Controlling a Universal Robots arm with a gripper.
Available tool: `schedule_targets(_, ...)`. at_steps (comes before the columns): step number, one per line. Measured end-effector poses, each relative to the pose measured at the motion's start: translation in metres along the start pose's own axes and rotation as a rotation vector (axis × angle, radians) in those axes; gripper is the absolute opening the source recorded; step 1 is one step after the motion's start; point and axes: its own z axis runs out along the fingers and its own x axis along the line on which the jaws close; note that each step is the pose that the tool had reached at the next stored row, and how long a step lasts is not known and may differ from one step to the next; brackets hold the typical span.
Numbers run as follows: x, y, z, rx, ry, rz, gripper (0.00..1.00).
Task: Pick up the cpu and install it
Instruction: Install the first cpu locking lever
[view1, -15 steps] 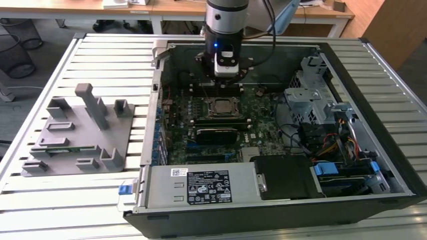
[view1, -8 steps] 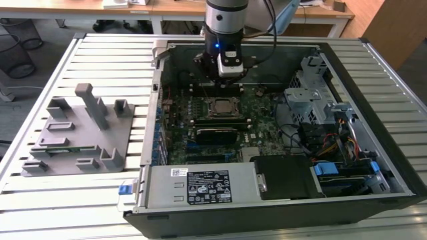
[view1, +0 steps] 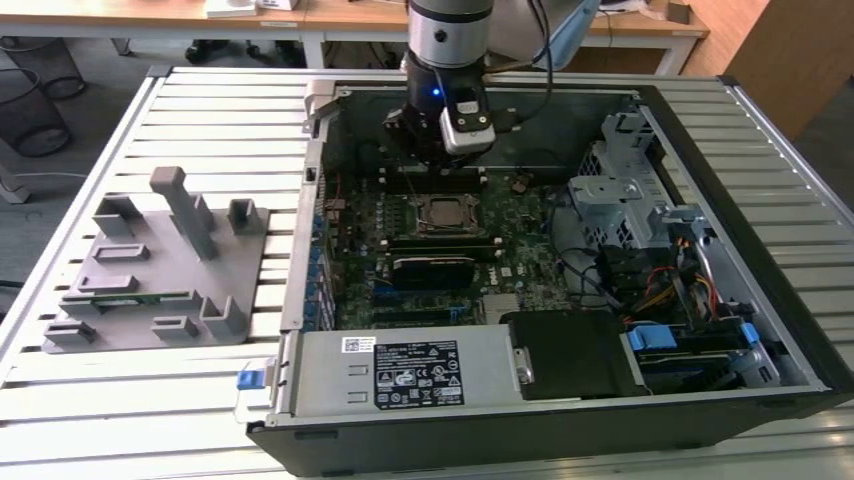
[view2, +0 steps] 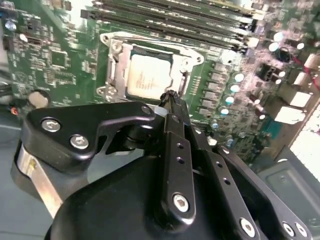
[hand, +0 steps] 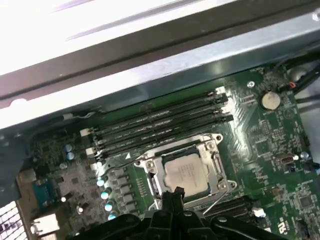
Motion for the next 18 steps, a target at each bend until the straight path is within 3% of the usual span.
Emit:
schedule_targets(4,0.0111,-0.0037,0.0001,-0.0001,-0.0001,-0.007,0.11)
schedule_targets(11,0.0128,-0.0043,0.001,-0.0015,-0.0005,-0.107,0.11)
schedule_targets(15,0.0189,-0.0062,0.0016,-0.0407,0.008,-0.11,0.11)
schedule_targets(16,0.0204,-0.0067,0.0016,-0.0458,0.0094,-0.111,0.11)
schedule_targets(18,0.0225,-0.0074,0.0017,-0.0462,0.0095,-0.122,0.11)
